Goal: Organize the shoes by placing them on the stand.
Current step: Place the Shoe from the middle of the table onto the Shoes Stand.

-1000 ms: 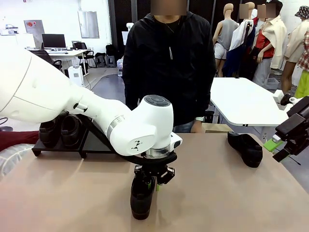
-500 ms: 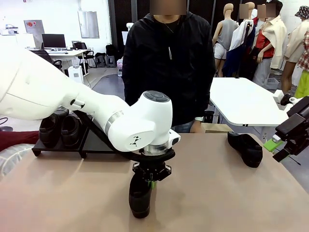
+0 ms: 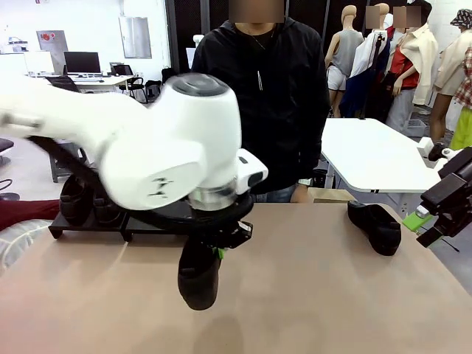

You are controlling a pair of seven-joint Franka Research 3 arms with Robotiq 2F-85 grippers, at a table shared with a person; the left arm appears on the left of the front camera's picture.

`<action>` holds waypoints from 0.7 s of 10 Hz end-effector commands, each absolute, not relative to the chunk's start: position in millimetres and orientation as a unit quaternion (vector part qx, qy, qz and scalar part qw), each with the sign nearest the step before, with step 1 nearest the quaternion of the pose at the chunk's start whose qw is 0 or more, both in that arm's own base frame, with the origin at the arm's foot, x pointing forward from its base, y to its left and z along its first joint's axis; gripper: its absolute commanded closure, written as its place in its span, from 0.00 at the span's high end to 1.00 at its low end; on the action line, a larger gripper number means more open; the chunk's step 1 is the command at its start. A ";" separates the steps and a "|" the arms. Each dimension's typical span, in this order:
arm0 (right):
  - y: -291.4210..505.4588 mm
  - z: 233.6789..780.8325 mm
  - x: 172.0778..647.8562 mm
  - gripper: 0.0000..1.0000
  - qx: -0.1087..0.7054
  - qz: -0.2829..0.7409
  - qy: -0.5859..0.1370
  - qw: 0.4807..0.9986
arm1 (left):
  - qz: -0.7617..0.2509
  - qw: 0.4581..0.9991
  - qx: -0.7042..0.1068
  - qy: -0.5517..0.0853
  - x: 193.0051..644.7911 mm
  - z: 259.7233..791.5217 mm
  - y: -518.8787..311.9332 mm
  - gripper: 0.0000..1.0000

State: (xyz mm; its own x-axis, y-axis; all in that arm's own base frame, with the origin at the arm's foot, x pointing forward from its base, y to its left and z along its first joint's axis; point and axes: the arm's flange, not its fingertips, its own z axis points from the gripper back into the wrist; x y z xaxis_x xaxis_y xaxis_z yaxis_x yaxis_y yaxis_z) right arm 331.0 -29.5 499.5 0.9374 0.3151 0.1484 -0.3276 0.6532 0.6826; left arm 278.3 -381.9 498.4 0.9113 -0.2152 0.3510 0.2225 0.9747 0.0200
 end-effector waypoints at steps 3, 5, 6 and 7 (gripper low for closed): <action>-32.8 501.4 330.3 1.00 0.378 0.190 -0.011 0.906 | -0.110 0.971 -0.021 -0.213 255.6 513.2 -369.0 0.00; -32.8 501.4 330.3 1.00 0.378 0.190 -0.011 0.906 | -0.110 0.971 -0.021 -0.213 255.6 513.2 -369.0 0.00; -32.8 501.4 330.3 1.00 0.378 0.190 -0.011 0.906 | -0.094 0.967 -0.033 -0.234 239.3 512.4 -353.5 0.00; -32.8 501.4 330.3 1.00 0.378 0.190 -0.011 0.906 | -0.010 0.971 -0.020 -0.238 265.9 518.7 -342.5 0.00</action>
State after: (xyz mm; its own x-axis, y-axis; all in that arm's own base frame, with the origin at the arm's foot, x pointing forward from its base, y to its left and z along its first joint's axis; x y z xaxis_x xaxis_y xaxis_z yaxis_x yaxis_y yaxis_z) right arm 330.9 -29.6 499.7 0.9374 0.3151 0.1485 -0.3277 0.6533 0.6825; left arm 254.1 -354.2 504.7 0.8902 -0.1250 0.4381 0.1452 0.9893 -0.0127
